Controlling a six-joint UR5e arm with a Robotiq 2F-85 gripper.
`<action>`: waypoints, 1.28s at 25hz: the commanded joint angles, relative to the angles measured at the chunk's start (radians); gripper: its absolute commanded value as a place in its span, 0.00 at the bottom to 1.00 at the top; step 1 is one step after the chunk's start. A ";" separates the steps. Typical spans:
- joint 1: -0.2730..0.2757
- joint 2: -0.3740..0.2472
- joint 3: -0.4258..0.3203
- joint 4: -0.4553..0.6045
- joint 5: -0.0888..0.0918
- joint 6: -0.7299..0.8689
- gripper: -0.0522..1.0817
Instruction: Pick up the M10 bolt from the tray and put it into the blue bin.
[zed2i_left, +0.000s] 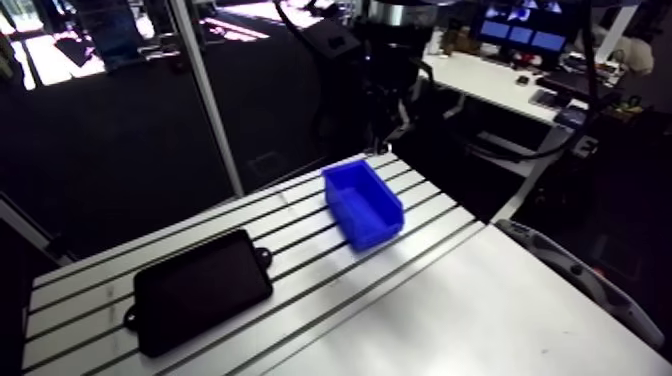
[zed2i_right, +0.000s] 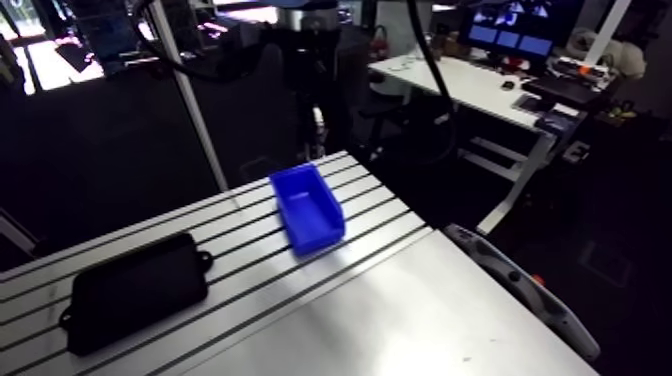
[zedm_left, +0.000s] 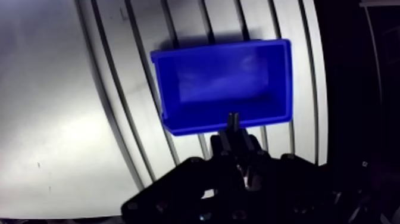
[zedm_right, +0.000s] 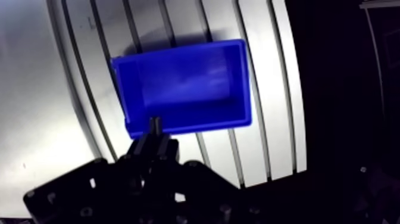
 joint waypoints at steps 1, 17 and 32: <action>0.024 0.011 0.041 -0.070 -0.026 0.004 0.97; 0.039 0.077 0.110 -0.182 -0.043 0.015 0.96; 0.059 0.150 0.107 -0.245 -0.057 0.022 0.96</action>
